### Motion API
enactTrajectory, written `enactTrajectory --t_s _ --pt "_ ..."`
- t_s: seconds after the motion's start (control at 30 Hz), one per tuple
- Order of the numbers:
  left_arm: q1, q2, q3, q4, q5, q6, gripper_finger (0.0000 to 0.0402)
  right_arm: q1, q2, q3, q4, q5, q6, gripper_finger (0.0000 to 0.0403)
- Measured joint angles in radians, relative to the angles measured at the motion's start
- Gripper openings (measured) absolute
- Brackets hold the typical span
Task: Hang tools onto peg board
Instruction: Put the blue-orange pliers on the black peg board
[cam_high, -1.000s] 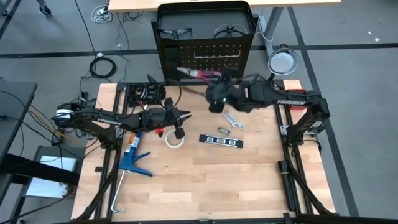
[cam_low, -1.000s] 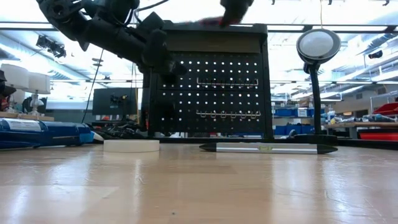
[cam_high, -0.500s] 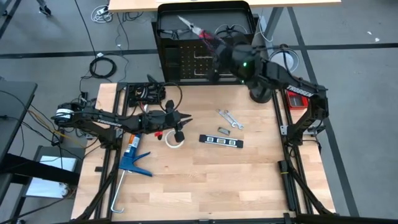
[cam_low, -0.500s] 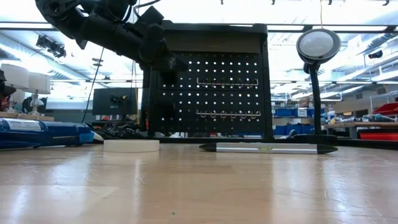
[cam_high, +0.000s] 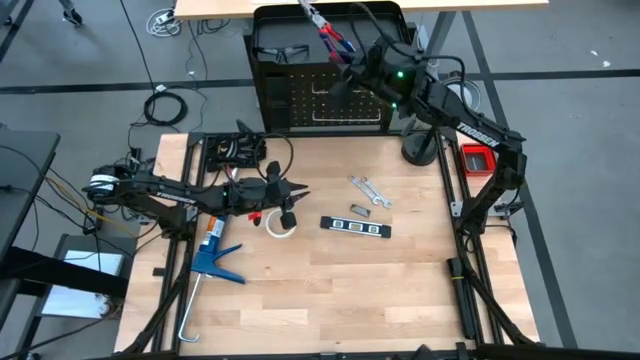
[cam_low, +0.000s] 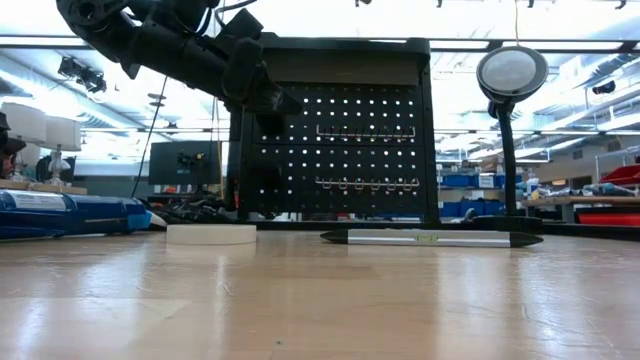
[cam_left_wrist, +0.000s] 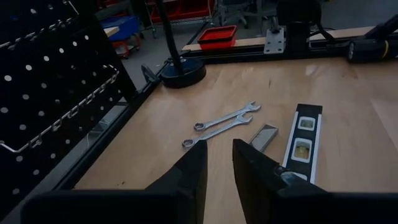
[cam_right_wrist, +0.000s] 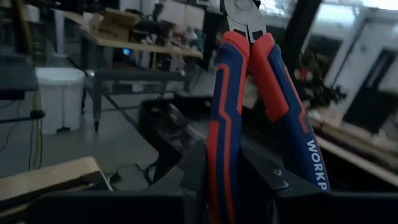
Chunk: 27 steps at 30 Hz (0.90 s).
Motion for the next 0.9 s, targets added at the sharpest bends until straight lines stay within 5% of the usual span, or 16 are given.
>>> enactTrajectory --t_s 0.9 --pt "0.000 0.000 0.000 -0.008 0.026 -0.007 0.0078 -0.103 0.049 -0.007 -0.151 0.005 0.120 0.0080"
